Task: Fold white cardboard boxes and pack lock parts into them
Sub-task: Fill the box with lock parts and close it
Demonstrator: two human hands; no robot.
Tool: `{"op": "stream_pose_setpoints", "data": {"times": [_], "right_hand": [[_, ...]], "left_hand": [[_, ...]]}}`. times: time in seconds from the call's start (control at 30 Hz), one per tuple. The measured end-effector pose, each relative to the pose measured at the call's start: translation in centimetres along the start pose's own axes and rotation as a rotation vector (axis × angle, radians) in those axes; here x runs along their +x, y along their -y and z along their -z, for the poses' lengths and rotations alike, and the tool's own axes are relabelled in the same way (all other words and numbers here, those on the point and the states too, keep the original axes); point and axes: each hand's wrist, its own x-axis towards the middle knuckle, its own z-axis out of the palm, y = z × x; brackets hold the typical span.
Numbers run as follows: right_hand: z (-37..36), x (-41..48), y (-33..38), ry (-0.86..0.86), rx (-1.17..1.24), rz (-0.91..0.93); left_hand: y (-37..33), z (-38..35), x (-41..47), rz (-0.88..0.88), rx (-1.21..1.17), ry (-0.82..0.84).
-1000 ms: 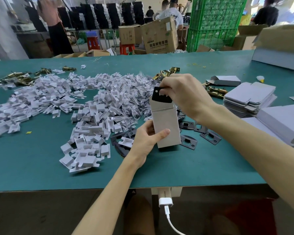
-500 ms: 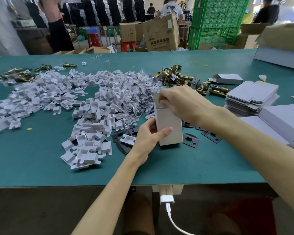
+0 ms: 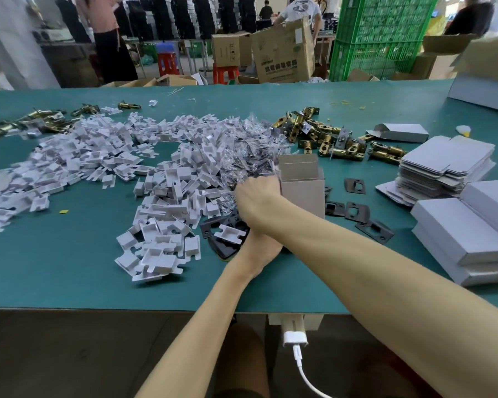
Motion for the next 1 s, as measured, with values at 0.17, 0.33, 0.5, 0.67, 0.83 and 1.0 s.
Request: {"op": "stream_pose_setpoints", "data": {"times": [0.17,0.33,0.5,0.67,0.83,1.0], "right_hand": [[-1.3,1.3,-0.3,0.109,-0.025,-0.070],[-1.3,1.5,0.1,-0.019,0.001,-0.076],[-1.2,1.4,0.1,-0.162,0.018,-0.036],[-0.2,0.0,-1.0,-0.419,0.117,0.054],[1.7,-1.3,-3.4,-0.542,0.405,0.031],[3.3,-2.9,-8.1,-0.595,0.758,-0.033]], "left_hand": [[-0.1,-0.2,0.1,-0.049,-0.004,-0.014],[0.1,-0.3,0.8,-0.058,0.001,-0.045],[0.4,-0.3,1.0,-0.025,-0.033,-0.030],[0.0,-0.3,0.6,-0.054,-0.096,-0.034],[0.1,-0.2,1.0,-0.090,-0.135,-0.069],[0.1,-0.4,1.0,-0.055,-0.275,-0.078]]}}
